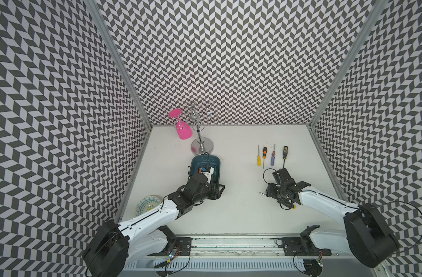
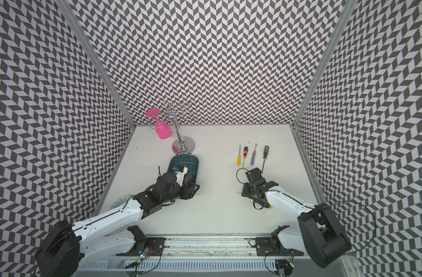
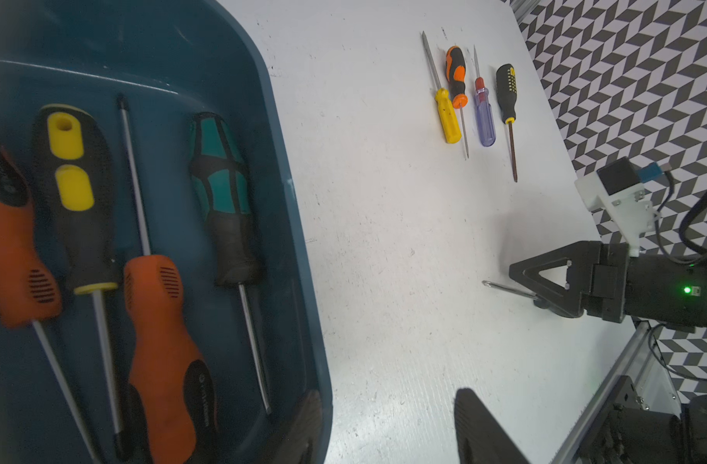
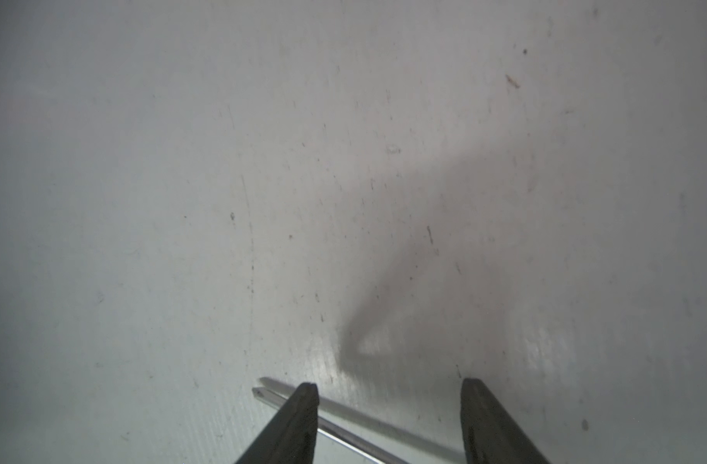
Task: Put the screwdriver on the desktop into the storage box
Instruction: Pick up the screwdriver from the center of the board.
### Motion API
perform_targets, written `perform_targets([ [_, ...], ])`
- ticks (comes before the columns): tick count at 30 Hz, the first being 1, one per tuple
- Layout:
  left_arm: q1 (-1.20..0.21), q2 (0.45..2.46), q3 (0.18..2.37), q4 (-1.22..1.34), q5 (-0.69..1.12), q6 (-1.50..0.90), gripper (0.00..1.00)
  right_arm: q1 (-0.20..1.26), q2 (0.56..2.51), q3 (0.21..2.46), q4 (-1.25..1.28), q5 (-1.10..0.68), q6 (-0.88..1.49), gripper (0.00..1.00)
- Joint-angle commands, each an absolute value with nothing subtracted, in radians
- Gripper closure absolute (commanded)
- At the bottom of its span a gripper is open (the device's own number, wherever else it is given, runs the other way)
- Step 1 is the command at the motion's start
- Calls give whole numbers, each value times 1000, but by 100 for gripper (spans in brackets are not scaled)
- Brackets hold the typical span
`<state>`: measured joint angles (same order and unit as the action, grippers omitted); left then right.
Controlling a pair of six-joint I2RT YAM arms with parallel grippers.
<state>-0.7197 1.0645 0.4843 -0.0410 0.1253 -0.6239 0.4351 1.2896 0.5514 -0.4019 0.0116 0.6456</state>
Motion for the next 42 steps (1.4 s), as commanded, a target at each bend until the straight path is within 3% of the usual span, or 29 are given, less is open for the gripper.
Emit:
perform_targets([
  [1, -722, 1047, 476, -15, 132, -627, 44, 445, 1323, 566, -377, -13, 630, 40],
  [12, -721, 1058, 483, -11, 134, -621, 44, 456, 1122, 650, -535, 81, 792, 28],
  [23, -721, 1053, 474, -6, 144, -629, 44, 384, 910, 669, -733, 106, 1123, 32],
  [29, -721, 1034, 457, -3, 139, -640, 44, 273, 865, 666, -769, -21, 1222, 36],
  [30, -722, 1031, 455, -3, 139, -641, 44, 259, 859, 660, -760, -36, 1227, 33],
  [33, -721, 1025, 451, -6, 136, -643, 44, 233, 859, 640, -748, -73, 1247, 4],
  [34, -722, 1022, 451, -6, 136, -643, 44, 224, 865, 634, -741, -89, 1244, 4],
  [37, -721, 1013, 444, -5, 131, -644, 44, 212, 897, 626, -738, -118, 1240, 22],
  [42, -722, 1011, 437, -3, 128, -647, 44, 205, 963, 602, -739, -186, 1245, 21],
])
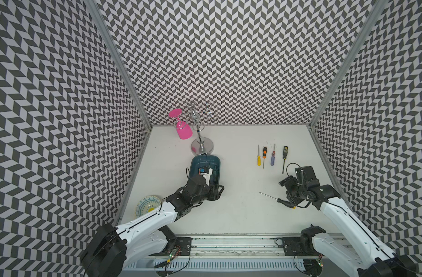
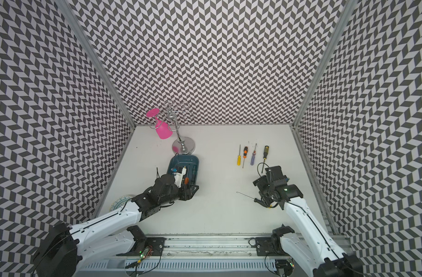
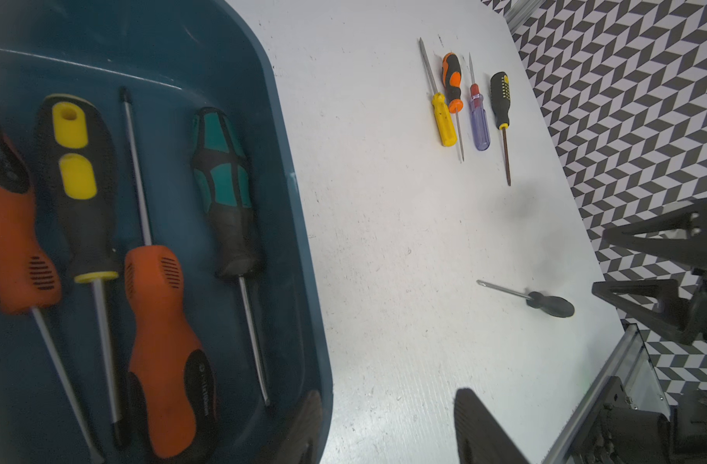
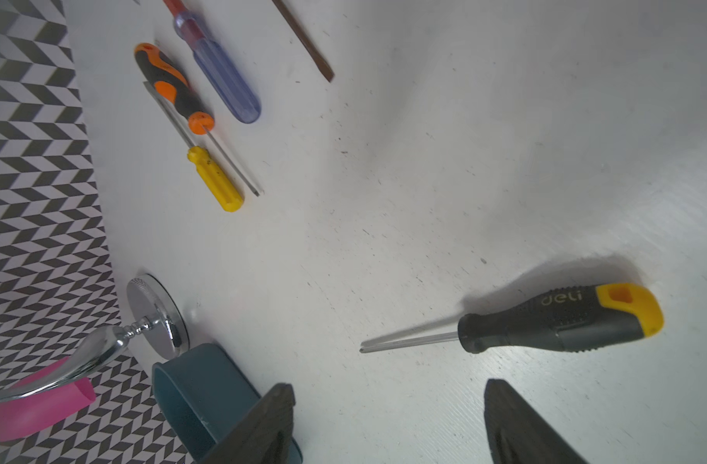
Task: Put the screwdriver on the desktop into the storage box
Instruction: Pick up the screwdriver from the center of the board.
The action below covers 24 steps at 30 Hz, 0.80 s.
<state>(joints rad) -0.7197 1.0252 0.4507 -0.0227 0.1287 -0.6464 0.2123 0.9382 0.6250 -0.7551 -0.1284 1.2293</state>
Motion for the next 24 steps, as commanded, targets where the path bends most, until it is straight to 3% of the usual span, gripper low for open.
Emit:
perform_targets([
  [1, -722, 1011, 435, -3, 127, -649, 44, 205, 974, 596, -739, -201, 1246, 21],
  [24, -721, 1008, 422, -5, 109, -658, 44, 117, 986, 520, -736, -210, 1307, 24],
])
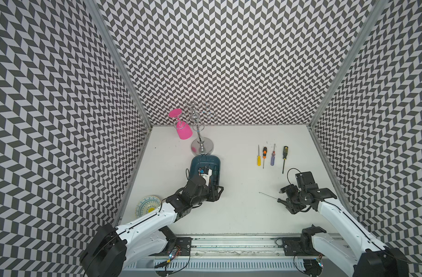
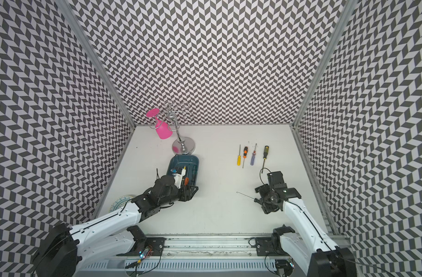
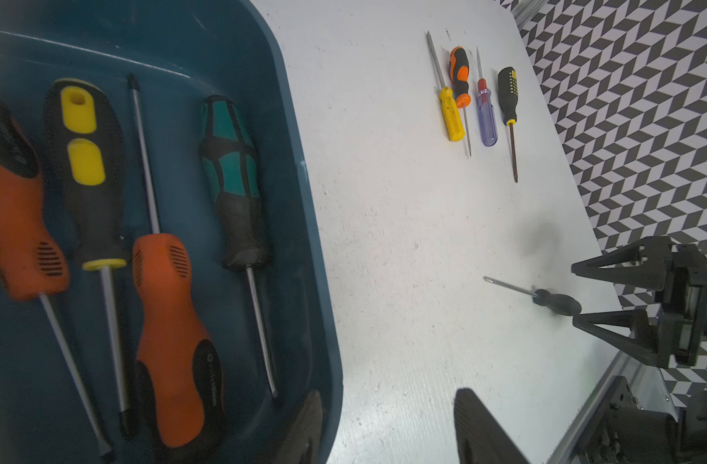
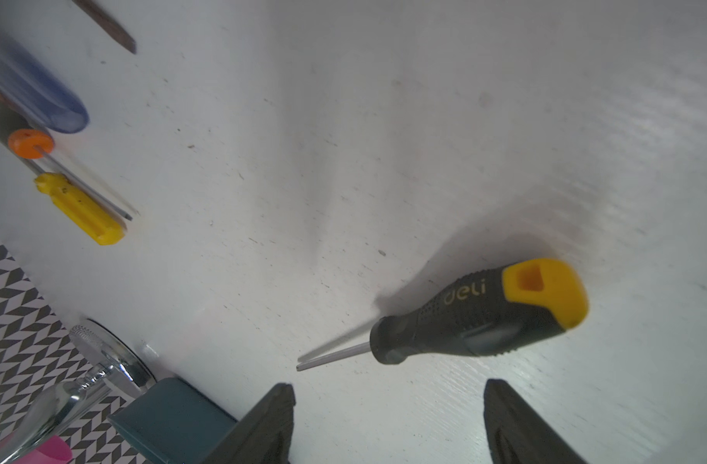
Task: Put the screwdriver on the desktop into the storage box
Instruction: Pick up the screwdriver from the center of the board.
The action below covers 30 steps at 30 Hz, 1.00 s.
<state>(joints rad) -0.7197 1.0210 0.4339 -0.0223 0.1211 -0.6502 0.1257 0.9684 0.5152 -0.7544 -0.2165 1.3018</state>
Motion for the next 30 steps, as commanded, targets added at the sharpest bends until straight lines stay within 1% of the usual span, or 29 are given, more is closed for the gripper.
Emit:
perform_targets([
  [1, -721, 1010, 422, -4, 107, -660, 44, 114, 997, 524, -735, -209, 1306, 27],
  [3, -721, 1011, 419, -6, 106, -661, 44, 107, 1014, 531, -732, -206, 1303, 29],
  [10, -721, 1007, 413, -8, 97, -666, 44, 86, 1067, 519, -699, -198, 1285, 32],
  [11, -721, 1008, 413, -8, 96, -666, 44, 84, 1077, 514, -689, -199, 1283, 34],
  [13, -721, 1011, 414, -8, 97, -667, 44, 80, 1098, 506, -668, -209, 1276, 40],
  [19, -721, 1010, 411, -7, 92, -672, 44, 63, 1195, 527, -645, -259, 1219, 42],
  [21, -721, 1009, 412, -8, 88, -673, 44, 60, 1242, 532, -630, -284, 1187, 58],
  [22, -721, 1009, 411, -9, 85, -675, 44, 59, 1266, 534, -621, -302, 1169, 64],
  [24, -721, 1008, 409, -6, 81, -680, 44, 58, 1312, 543, -615, -316, 1139, 65],
  [26, -721, 1007, 402, -2, 78, -684, 44, 57, 1346, 543, -597, -330, 1117, 75],
  [27, -721, 1006, 401, -2, 78, -686, 44, 58, 1359, 542, -587, -338, 1108, 76],
  [30, -720, 1008, 405, -6, 71, -683, 44, 58, 1379, 540, -554, -361, 1087, 90],
])
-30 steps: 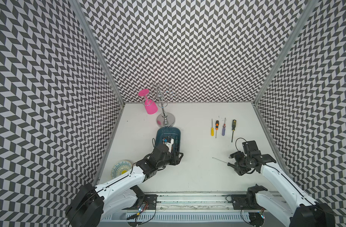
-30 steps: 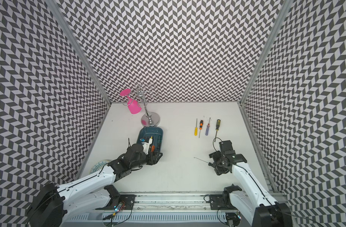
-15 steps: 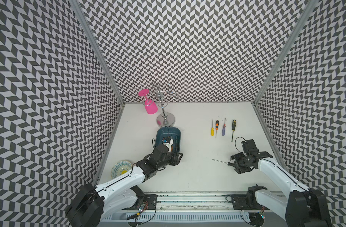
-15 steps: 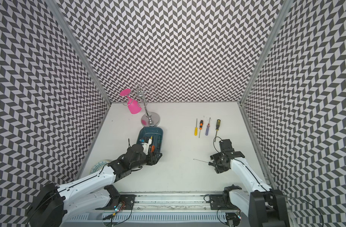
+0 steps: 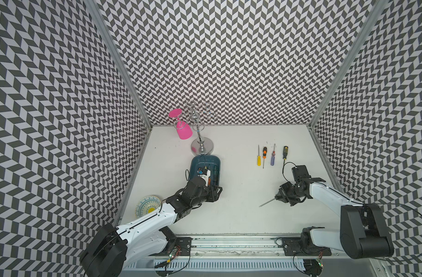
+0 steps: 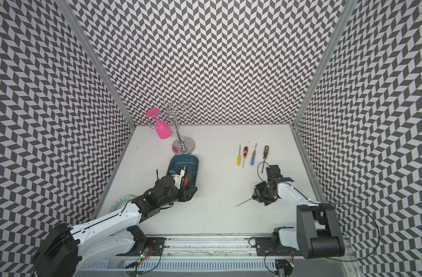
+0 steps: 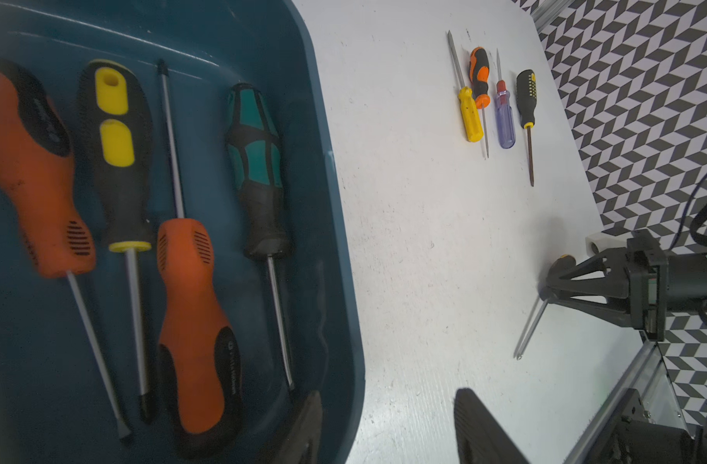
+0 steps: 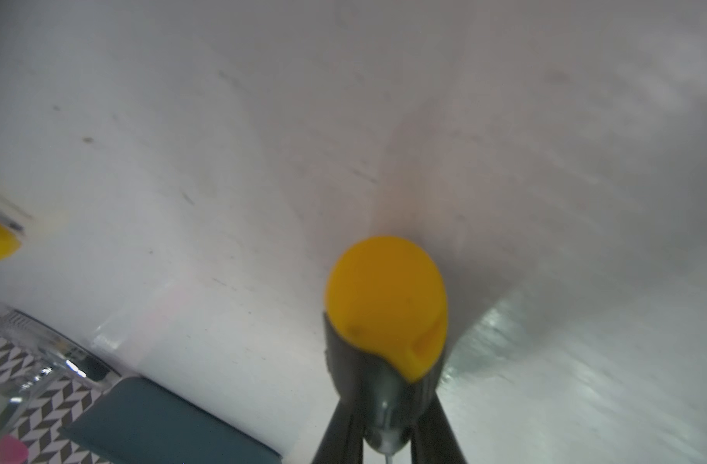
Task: Put the screwdriver on the desktop into the storage box
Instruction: Pick up the screwdriver from the center of the board.
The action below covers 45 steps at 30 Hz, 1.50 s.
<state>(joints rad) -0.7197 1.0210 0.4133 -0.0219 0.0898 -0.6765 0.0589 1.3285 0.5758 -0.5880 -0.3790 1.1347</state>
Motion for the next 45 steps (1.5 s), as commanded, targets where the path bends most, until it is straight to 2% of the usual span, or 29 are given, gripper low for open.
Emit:
perform_targets([
  [1, -719, 1008, 410, -11, 68, -681, 44, 57, 1380, 540, -540, -366, 1080, 92],
  [7, -718, 1008, 451, -49, 50, -662, 44, 59, 1353, 584, -474, -382, 1027, 100],
  [16, -671, 979, 523, -153, 24, -644, 43, 87, 1297, 684, -408, -404, 884, 100],
  [23, -572, 899, 568, -277, 11, -659, 43, 225, 1328, 819, -363, -430, 796, 100],
  [36, -463, 750, 617, -472, -51, -679, 36, 569, 1608, 1269, -362, -364, 751, 100],
  [45, -446, 714, 615, -486, -52, -693, 36, 722, 1897, 1574, -470, -330, 711, 100],
])
